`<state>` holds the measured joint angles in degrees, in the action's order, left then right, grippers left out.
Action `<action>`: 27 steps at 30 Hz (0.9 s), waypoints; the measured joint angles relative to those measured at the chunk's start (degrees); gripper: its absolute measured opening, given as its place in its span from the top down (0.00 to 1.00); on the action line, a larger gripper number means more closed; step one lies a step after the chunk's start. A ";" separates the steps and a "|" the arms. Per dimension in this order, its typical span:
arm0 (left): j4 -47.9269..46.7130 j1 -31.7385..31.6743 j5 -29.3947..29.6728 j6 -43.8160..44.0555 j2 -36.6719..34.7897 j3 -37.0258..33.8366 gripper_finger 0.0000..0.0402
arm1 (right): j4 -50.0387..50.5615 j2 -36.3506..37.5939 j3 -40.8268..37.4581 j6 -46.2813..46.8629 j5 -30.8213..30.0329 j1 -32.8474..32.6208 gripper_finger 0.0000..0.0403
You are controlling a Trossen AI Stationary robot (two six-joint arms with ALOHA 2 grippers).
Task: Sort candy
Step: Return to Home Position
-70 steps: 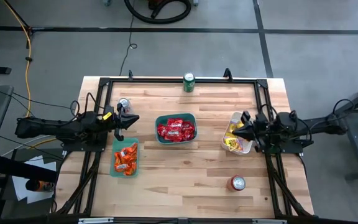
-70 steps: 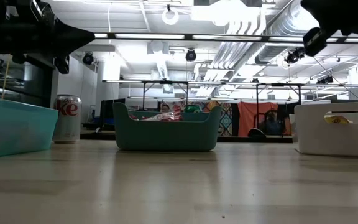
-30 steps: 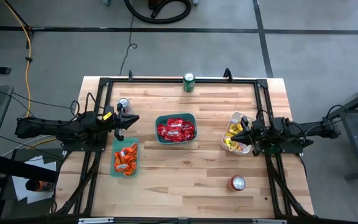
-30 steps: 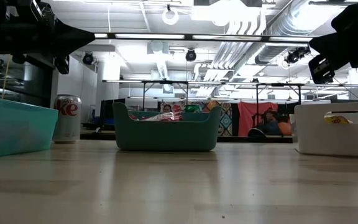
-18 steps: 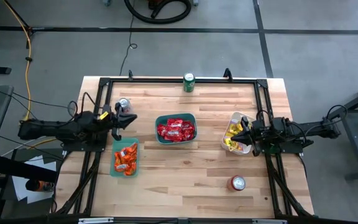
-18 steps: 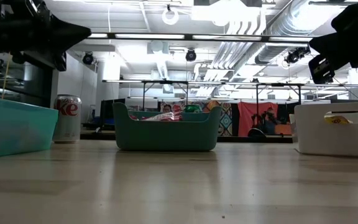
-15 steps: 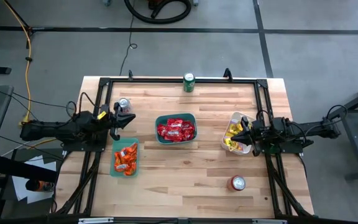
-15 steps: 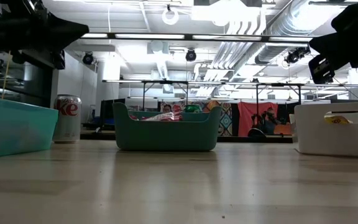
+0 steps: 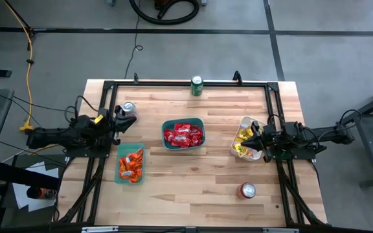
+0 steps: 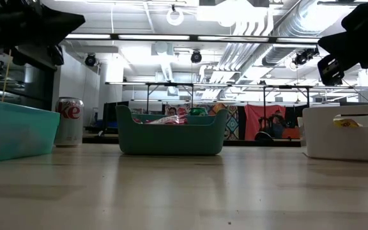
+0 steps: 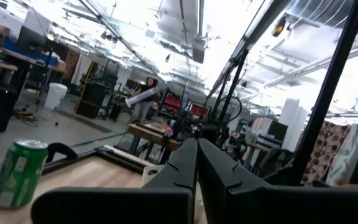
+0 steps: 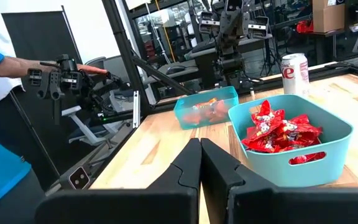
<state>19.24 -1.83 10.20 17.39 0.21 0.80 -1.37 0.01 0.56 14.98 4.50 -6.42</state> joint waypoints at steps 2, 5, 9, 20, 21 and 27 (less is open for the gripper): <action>-0.01 0.03 0.01 0.00 -0.02 -0.01 1.00 | 0.00 0.00 0.00 0.00 0.01 0.00 1.00; -0.65 0.03 0.02 0.00 0.00 -0.07 1.00 | -0.02 0.00 0.00 0.00 0.01 0.00 1.00; -0.63 0.03 0.02 0.00 -0.02 -0.07 1.00 | -0.06 0.00 0.00 -0.02 0.01 0.01 1.00; -1.82 0.77 0.00 0.02 0.55 -0.14 1.00 | -0.11 -0.83 -0.02 0.00 0.01 0.00 1.00; -1.65 0.77 0.01 0.01 0.55 -0.14 1.00 | -0.12 -0.83 -0.02 -0.01 0.01 0.01 1.00; -1.92 0.77 0.02 0.02 0.52 -0.14 1.00 | -0.13 -0.83 -0.02 0.00 0.01 0.00 1.00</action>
<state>17.32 -1.06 10.22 17.41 0.73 0.67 -1.49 -0.82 0.54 14.98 4.51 -6.42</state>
